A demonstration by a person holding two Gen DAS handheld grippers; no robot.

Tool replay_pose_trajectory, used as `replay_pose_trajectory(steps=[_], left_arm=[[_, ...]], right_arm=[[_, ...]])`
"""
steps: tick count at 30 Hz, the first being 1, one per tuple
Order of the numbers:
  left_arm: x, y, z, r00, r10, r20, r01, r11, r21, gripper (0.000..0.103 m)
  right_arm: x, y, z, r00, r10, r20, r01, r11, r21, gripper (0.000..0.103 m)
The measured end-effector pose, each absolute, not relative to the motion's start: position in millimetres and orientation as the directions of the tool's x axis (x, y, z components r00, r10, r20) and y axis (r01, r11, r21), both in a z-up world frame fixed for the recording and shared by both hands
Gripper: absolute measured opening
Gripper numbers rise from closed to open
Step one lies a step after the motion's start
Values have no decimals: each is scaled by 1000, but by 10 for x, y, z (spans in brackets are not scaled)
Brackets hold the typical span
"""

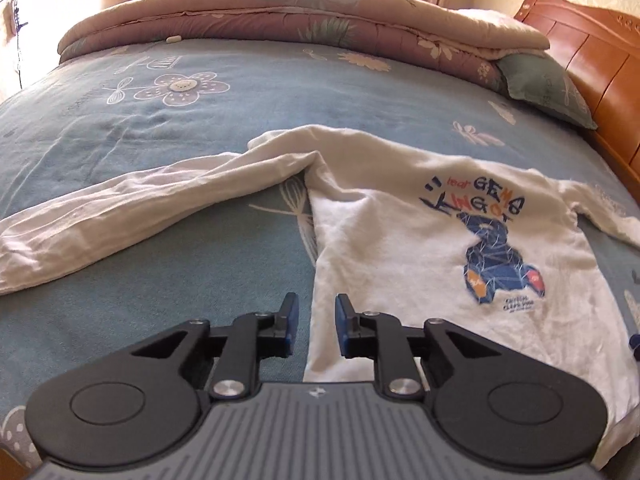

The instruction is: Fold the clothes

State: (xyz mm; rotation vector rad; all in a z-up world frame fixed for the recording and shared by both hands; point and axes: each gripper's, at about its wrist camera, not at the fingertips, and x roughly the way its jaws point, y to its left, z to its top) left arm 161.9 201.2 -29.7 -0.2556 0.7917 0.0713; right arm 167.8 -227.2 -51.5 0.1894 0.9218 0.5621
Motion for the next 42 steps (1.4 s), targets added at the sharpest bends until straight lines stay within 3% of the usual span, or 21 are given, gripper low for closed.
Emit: replay_pose_trajectory(steps=[7,9,12,13,15,18,21,22,25,26,27,28,29,35,39,42], left_arm=[[2384,2202,-639,686,-150,-712,-210,896,-392,26],[2584,2297,-697,685,-127,-717,-233,895,-381,21],[2819,2356,-636,669,-24,-743,-281,917,-282,20],[2856,2366,-590,666,-15,-746,-279,922,-268,25],[2829,2386,-507,680,-85,-728,-230,918,-322,26],[2643,2298,-429,693,-176,-699,-143,917,-372,37],[2527,2245,-623,620,-285,-731,-108,892,-440,43],[2484,2248,-713,601,-273,-751,-124,896,-425,43],[2391,2300,-688,629,-178,-757,-148,928,-342,26],[2387,2319,-634,630,-154,-762,-178,925,-334,27],[2389,2318,-575,629,-128,-767,-197,928,-316,29],[2385,2289,-516,631,-124,-766,-182,936,-302,43],[2375,2250,-459,635,-133,-761,-153,944,-292,46],[2102,1807,-393,569,-261,-780,59,959,-278,56],[1800,1518,-554,501,-220,-837,166,974,-156,57],[1509,1431,-630,484,-137,-864,256,967,-10,67]], right_arm=[[1830,-1855,-417,452,571,-685,-464,807,366,66],[1846,-1808,-447,440,575,-690,-469,802,369,66],[1874,-1804,-509,440,550,-710,-459,817,349,66],[1883,-1818,-524,442,543,-714,-453,822,345,66],[1896,-1856,-534,446,542,-712,-445,825,349,66],[1924,-1875,-542,451,543,-708,-445,825,349,67],[1964,-1838,-570,446,545,-710,-455,821,344,68],[1975,-1820,-587,442,545,-713,-457,821,344,68],[1979,-1795,-645,429,549,-717,-454,818,354,68],[1967,-1799,-656,429,546,-720,-450,820,353,68],[1956,-1804,-661,430,543,-721,-448,822,352,68],[1940,-1808,-651,432,543,-720,-449,822,350,68],[1923,-1810,-635,435,543,-718,-449,822,349,68],[1767,-1672,-556,443,537,-718,-533,801,270,73],[1655,-1590,-728,428,511,-745,-603,776,186,75],[1553,-1672,-737,451,468,-760,-635,766,95,75]])
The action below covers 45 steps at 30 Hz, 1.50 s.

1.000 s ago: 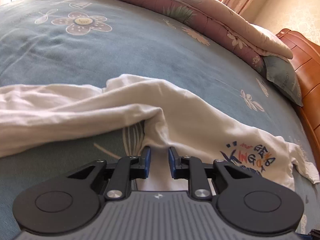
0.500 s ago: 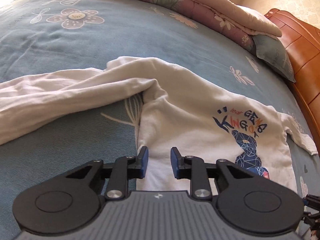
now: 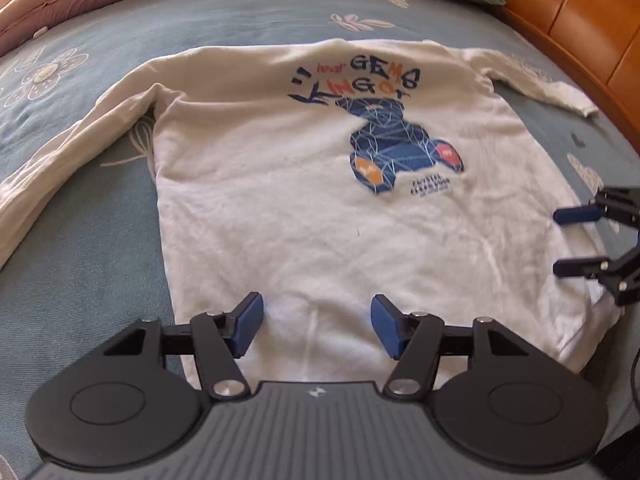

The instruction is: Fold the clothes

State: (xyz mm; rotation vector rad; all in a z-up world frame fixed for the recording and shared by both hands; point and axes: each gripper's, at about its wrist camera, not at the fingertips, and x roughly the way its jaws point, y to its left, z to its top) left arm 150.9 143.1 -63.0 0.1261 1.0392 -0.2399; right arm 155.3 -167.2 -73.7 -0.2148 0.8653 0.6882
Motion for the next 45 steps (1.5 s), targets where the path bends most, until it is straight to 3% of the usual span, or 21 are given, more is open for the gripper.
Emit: replay_pose_trajectory(steps=[3,7,11,14,15,17,21,27,33,37,45], left_arm=[[1279,1382,-549,482,-54,-874,309,945,112,67],[1145,1233,-487,488,-138,-862,370,927,60,69],[1114,1170,-624,479,-128,-869,382,921,75,76],[1098,1459,-631,457,-79,-886,280,958,59,81],[1083,1567,-629,446,-62,-893,242,969,54,81],[1057,1728,-602,429,-40,-902,185,982,45,81],[1177,1586,-385,488,-91,-868,225,974,25,77],[1469,904,-319,513,-245,-823,383,923,-37,79],[1386,985,-646,467,-197,-862,351,936,-24,79],[1472,1092,-466,498,-199,-844,308,951,-43,79],[2342,1038,-146,592,-254,-765,270,957,-109,82]], right_arm=[[1494,-1756,-688,469,414,-780,-624,781,39,75],[1444,-1590,-572,471,489,-735,-665,744,69,76],[1393,-1224,-658,432,523,-734,-740,671,42,78],[1260,-1249,-770,437,503,-745,-784,620,-41,80],[1236,-1362,-779,434,494,-753,-780,625,-40,90],[1270,-1683,-765,433,477,-765,-729,684,14,91],[1288,-2021,-612,472,470,-746,-643,763,74,91],[1292,-1717,-632,464,509,-725,-669,738,90,91],[1033,-2022,-784,465,465,-754,-662,748,53,96],[1014,-2125,-721,468,417,-779,-638,770,28,97],[1801,-1667,-316,545,515,-662,-659,751,42,99]])
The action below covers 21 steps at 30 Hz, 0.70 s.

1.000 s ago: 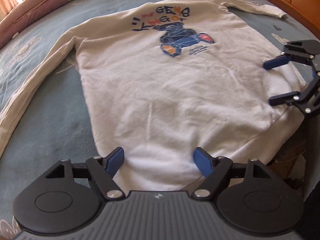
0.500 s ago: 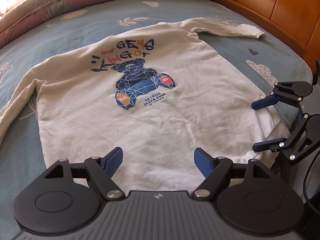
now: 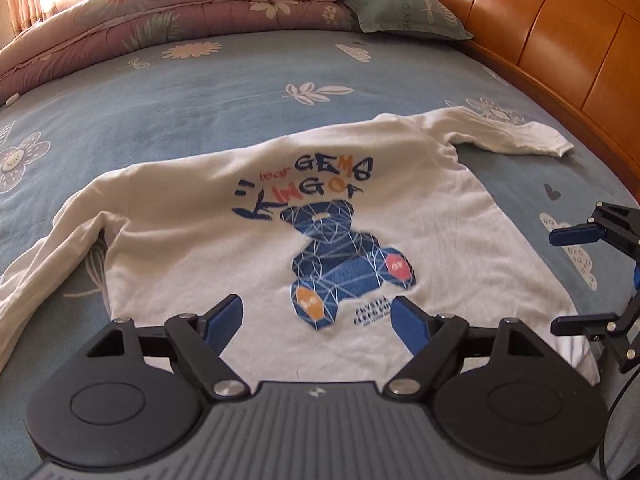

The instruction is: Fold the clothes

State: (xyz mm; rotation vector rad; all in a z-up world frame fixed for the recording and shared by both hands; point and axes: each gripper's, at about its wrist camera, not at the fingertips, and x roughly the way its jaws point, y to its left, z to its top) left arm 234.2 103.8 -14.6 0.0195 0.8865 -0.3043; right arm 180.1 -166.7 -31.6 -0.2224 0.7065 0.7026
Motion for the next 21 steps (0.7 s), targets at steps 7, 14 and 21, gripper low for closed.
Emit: replay_pose_trajectory(steps=[7,14,21], left_arm=[[3147,1213,-432,553,-299,-777,239,951,-195,82],[3285,1392,-632,511,-363,-779,219,932,-290,88],[3297,1517,-541,378,-332,-864,143,943,-299,91]], right_arm=[[2916,-1076,-549,464,557,-689,-703,704,95,100],[3246,-1012,-788,419,522,-743,-686,718,118,103],[3295,-775,-767,420,390,-820,-642,766,36,103]])
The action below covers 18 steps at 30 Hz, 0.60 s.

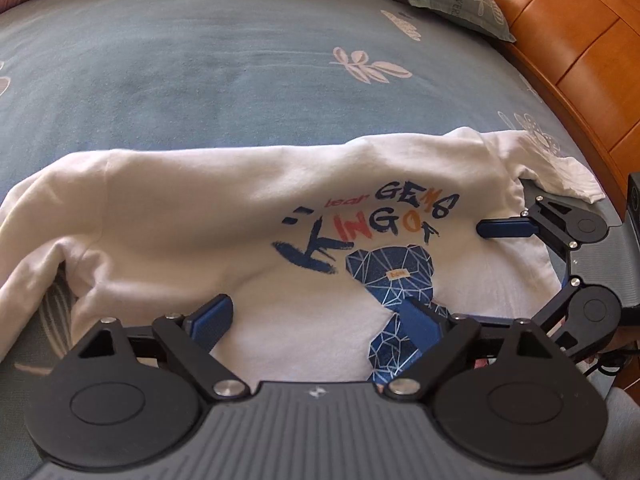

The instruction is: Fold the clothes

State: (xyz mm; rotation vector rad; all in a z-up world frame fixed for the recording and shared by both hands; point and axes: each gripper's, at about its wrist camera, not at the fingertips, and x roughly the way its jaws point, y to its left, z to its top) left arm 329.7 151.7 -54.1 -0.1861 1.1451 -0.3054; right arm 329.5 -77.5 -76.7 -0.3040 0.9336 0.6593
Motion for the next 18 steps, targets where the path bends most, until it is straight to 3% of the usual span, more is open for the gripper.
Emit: replay_pose_trajectory(steps=[6,10,18], left_arm=[[3252,1956,-285,271,-323,-907,-10,941,-338,89],[3486,2041,102,332,-333,-882,56,941,-334,90],[4105,1911,212,341,-390,-855,31,914,-405,89]], right_arm=[[3482,-606,-696,310,273,-911,-635,773,15,103],[3710,-535,-578,191,176,-966,-557,829,41,103],[4038,-949,-19,218,387,-896,-412,869,275,103]])
